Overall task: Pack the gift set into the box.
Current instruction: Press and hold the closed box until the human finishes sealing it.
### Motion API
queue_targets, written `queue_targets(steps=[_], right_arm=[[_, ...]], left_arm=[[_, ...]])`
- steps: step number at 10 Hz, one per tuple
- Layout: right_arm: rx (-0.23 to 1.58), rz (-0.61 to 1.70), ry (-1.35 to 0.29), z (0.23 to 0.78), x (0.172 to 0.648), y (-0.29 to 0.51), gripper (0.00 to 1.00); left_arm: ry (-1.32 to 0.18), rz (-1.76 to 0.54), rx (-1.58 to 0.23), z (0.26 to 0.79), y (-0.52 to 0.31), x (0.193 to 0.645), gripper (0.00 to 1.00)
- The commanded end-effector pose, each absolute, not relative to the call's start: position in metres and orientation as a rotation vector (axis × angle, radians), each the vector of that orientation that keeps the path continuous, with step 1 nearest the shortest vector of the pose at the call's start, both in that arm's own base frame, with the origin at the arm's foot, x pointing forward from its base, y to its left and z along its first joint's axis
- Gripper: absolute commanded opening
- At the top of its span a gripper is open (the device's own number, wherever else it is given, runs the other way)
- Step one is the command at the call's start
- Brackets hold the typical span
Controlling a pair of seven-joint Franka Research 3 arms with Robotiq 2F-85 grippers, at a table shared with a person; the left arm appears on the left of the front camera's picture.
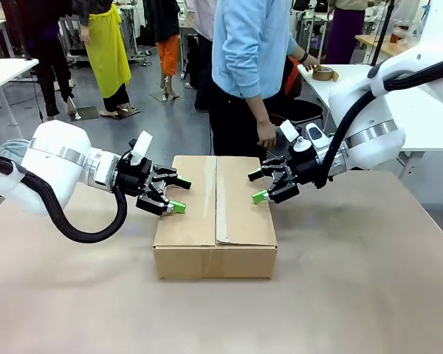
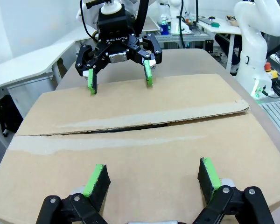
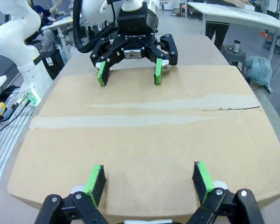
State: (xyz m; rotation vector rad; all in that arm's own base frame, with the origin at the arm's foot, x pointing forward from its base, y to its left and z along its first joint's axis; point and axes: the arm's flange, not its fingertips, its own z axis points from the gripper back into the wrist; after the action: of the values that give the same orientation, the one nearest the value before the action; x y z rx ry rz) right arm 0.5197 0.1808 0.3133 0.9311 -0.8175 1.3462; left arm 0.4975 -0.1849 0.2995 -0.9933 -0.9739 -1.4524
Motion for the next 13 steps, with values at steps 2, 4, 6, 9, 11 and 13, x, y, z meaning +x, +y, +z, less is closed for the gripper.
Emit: queue_targets(steps=[2,4,6,9,11,13], right_arm=[[0.911,1.345,-0.813,0.3112,0.5183,0.183,1.0],[0.911,1.345,-0.813,0.3112,0.5183,0.183,1.0],[0.911,1.345,-0.813,0.3112,0.5183,0.183,1.0],[0.911,1.345,-0.813,0.3112,0.5183,0.183,1.0],[0.911,1.345,-0.813,0.3112,0.5183,0.183,1.0],[0.911,1.345,-0.813,0.3112,0.5183,0.183,1.0]], left_arm=[[-0.968,-1.451,-0.993,0.2966,-0.1848,0.496,1.0],[-0.968,-1.451,-0.993,0.2966,-0.1848,0.496,1.0],[-0.968,-1.451,-0.993,0.2966,-0.1848,0.496,1.0],[-0.968,-1.451,-0.993,0.2966,-0.1848,0.496,1.0],[-0.968,-1.451,-0.993,0.2966,-0.1848,0.496,1.0],[-0.968,-1.451,-0.993,0.2966,-0.1848,0.496,1.0]])
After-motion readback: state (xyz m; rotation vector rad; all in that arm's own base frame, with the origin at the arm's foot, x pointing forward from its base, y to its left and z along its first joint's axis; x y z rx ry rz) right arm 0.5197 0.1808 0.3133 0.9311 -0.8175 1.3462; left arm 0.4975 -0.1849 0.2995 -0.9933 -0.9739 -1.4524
